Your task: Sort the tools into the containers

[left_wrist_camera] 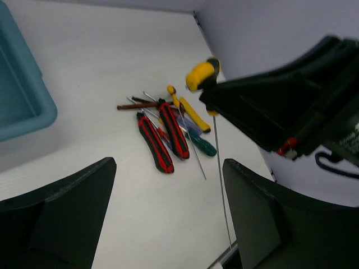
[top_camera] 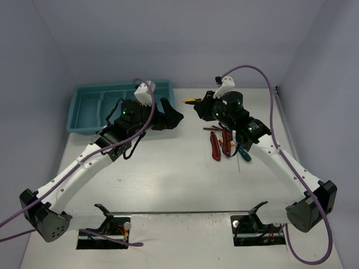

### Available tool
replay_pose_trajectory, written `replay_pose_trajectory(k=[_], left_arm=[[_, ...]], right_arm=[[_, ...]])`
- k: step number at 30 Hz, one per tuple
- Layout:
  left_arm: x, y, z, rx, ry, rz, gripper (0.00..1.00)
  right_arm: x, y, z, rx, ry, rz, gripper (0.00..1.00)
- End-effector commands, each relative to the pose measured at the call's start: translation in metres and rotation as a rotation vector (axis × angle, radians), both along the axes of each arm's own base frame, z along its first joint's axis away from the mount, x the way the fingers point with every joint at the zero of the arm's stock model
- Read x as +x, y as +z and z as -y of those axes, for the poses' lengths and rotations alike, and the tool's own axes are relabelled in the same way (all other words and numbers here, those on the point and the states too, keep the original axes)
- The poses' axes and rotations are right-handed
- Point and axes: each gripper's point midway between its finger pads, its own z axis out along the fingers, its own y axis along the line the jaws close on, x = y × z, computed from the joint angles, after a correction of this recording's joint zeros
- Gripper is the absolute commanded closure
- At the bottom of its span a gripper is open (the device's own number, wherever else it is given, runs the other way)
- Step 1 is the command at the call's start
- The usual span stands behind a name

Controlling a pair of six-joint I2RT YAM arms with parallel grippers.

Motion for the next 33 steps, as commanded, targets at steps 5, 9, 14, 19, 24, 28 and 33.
replay_pose_trajectory(k=[5, 9, 14, 19, 24, 28, 33], left_arm=[[0.033, 0.086, -0.003, -0.207, 0.151, 0.206, 0.29], [0.038, 0.086, 0.006, -0.211, 0.138, 0.192, 0.35], [0.042, 0.076, 0.007, -0.185, 0.147, 0.163, 0.36], [0.040, 0.070, 0.011, -0.177, 0.127, 0.137, 0.41], [0.038, 0.063, 0.013, -0.172, 0.117, 0.122, 0.51], [0.034, 0.060, 0.019, -0.174, 0.079, 0.112, 0.53], [0.032, 0.058, 0.024, -0.171, 0.059, 0.114, 0.54]], right_arm=[[-0.016, 0.043, -0.024, 0.143, 0.043, 0.096, 1.00], [-0.019, 0.042, -0.032, 0.140, 0.056, 0.098, 1.00], [-0.021, 0.044, -0.038, 0.149, 0.068, 0.106, 1.00], [-0.021, 0.046, -0.039, 0.151, 0.069, 0.111, 1.00], [-0.021, 0.044, -0.041, 0.154, 0.070, 0.106, 1.00], [-0.021, 0.043, -0.043, 0.157, 0.080, 0.105, 1.00], [-0.021, 0.044, -0.045, 0.165, 0.089, 0.103, 1.00]])
